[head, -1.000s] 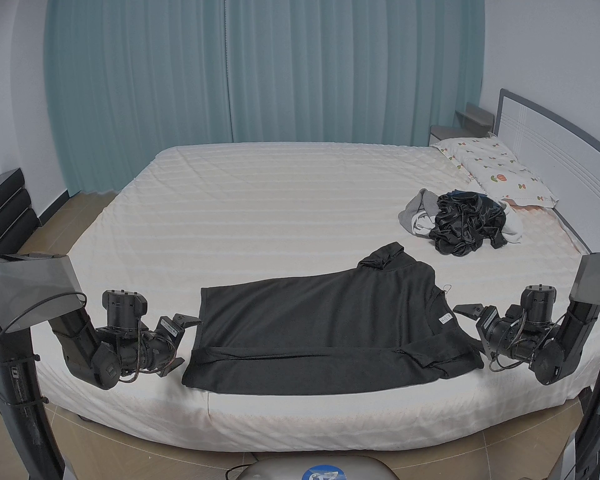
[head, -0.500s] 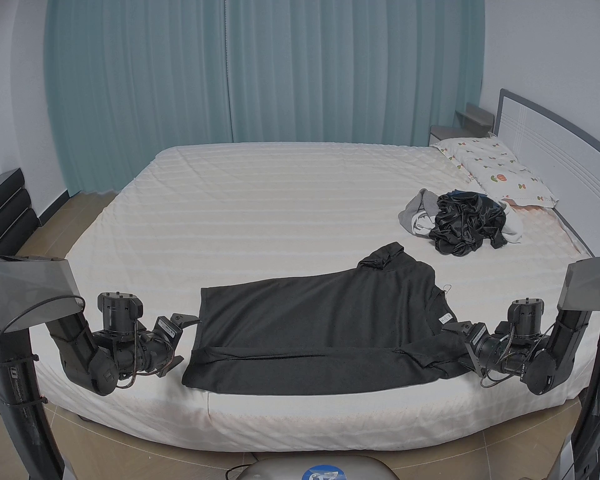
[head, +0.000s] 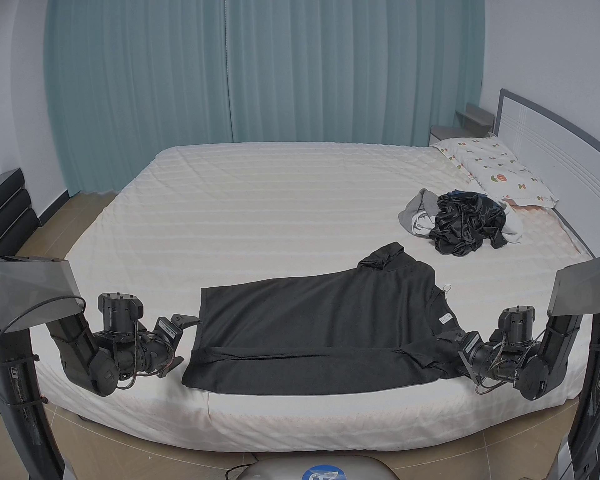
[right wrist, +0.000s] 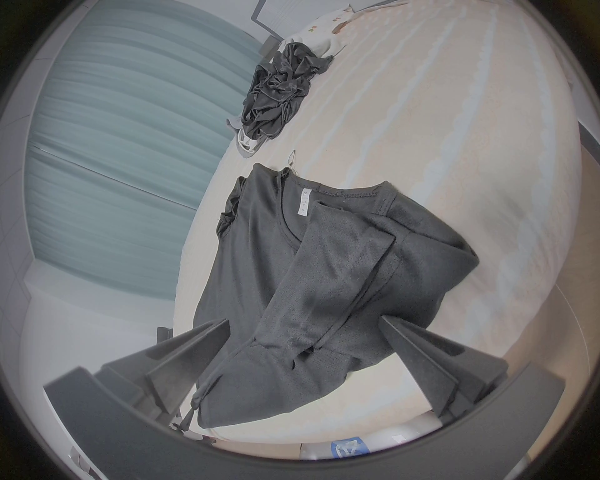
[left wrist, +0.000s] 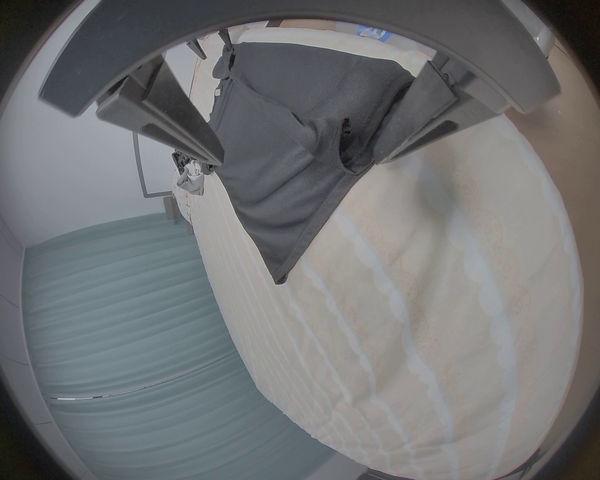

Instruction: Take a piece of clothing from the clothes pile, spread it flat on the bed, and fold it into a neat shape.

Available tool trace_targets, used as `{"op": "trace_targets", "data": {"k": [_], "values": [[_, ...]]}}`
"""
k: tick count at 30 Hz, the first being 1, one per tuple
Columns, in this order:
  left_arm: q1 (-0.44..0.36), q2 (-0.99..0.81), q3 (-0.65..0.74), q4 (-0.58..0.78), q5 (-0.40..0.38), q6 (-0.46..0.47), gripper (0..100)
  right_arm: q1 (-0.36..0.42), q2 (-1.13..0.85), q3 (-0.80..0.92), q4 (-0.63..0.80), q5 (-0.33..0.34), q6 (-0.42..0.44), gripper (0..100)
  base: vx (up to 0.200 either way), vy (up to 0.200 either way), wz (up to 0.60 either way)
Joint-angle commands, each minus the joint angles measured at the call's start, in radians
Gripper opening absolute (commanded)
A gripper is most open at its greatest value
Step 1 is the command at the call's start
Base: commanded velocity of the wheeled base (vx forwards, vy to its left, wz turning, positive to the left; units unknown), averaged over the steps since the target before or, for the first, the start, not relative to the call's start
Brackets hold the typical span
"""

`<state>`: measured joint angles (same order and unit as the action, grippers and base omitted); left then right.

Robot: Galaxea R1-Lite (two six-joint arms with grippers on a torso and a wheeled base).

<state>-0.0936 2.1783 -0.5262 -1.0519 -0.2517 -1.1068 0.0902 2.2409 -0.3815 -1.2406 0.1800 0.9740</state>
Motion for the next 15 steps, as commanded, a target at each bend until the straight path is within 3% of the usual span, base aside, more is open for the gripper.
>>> {"op": "trace_targets", "data": {"k": [1, 9, 10, 15], "values": [[0.0, 0.003, 0.0, -0.002, 0.0, -0.001, 100, -0.004, 0.033, -0.027, 0.0, -0.011, 0.0, 100, 0.0, 0.0, 0.0], [-0.001, 0.003, 0.0, -0.002, 0.0, -0.001, 100, -0.006, 0.051, -0.054, -0.002, -0.025, 0.002, 100, 0.0, 0.0, 0.0], [-0.001, 0.003, 0.0, -0.002, 0.0, -0.001, 100, -0.006, 0.048, -0.053, -0.002, -0.027, 0.002, 0, 0.0, 0.0, 0.0], [-0.001, 0.003, 0.0, -0.002, 0.0, -0.001, 100, 0.005, 0.033, -0.037, 0.0, -0.062, 0.003, 0, 0.0, 0.0, 0.0]]}}
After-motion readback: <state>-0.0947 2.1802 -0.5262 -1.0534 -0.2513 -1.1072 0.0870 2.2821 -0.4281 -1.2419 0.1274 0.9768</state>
